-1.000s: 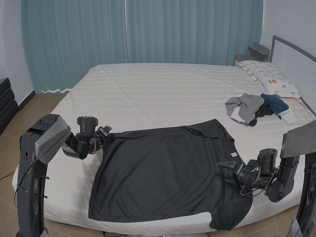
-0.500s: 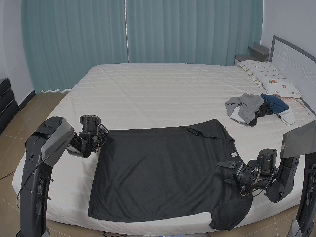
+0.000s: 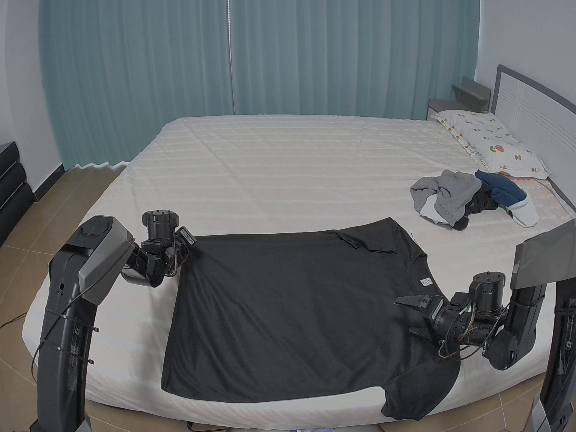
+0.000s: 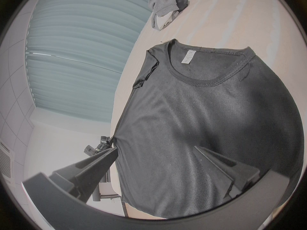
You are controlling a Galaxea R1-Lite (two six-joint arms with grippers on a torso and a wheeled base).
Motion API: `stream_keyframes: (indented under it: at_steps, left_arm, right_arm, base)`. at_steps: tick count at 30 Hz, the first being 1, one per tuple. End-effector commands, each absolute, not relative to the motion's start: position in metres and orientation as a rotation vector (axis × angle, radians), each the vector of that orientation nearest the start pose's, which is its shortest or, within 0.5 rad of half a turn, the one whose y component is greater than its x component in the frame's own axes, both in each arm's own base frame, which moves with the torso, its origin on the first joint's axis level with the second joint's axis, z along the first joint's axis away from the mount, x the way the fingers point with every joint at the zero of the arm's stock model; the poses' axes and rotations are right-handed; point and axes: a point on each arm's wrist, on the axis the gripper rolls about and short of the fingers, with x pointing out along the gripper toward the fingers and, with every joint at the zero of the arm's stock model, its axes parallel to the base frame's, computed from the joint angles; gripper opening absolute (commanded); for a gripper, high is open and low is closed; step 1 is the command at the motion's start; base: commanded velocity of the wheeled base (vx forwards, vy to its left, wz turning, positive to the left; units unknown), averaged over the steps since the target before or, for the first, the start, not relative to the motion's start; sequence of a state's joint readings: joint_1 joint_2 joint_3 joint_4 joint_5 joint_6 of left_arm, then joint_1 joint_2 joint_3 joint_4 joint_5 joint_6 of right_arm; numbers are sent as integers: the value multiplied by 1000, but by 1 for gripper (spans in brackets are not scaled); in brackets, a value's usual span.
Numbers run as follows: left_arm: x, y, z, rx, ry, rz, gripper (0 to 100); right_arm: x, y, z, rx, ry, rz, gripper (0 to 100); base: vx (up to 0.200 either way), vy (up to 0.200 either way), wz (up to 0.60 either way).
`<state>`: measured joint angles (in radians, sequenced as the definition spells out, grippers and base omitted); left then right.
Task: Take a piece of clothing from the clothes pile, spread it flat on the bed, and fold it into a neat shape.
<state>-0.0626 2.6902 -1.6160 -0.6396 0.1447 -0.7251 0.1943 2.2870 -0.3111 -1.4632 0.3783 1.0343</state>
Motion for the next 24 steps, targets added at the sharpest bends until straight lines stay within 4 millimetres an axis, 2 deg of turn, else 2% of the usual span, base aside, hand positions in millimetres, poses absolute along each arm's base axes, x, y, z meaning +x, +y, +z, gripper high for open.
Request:
stream_keyframes:
  at_steps: [1, 16, 17, 21, 22, 24]
  left_arm:
    - [515, -24, -23, -674, 357, 236, 0]
    - [515, -24, -24, -673, 364, 235, 0]
    - [515, -24, -23, -673, 364, 235, 100]
    - [512, -24, -24, -677, 375, 239, 100]
    - [509, -22, -14, -682, 364, 239, 100]
    - [505, -17, -4, -687, 358, 247, 100]
  right_arm:
    - [278, 63, -14, 1029, 762, 243, 100]
    - [281, 60, -9, 1043, 743, 244, 100]
    - [280, 59, -8, 1045, 741, 250, 100]
    - [280, 58, 6, 1045, 694, 281, 100]
    - [279, 56, 14, 1051, 669, 286, 100]
    - [280, 52, 16, 1057, 650, 276, 100]
  base:
    - [0, 0, 0]
    - [0, 0, 0]
    - [0, 0, 0]
    - [0, 0, 0]
    - [0, 0, 0]
    - [0, 0, 0]
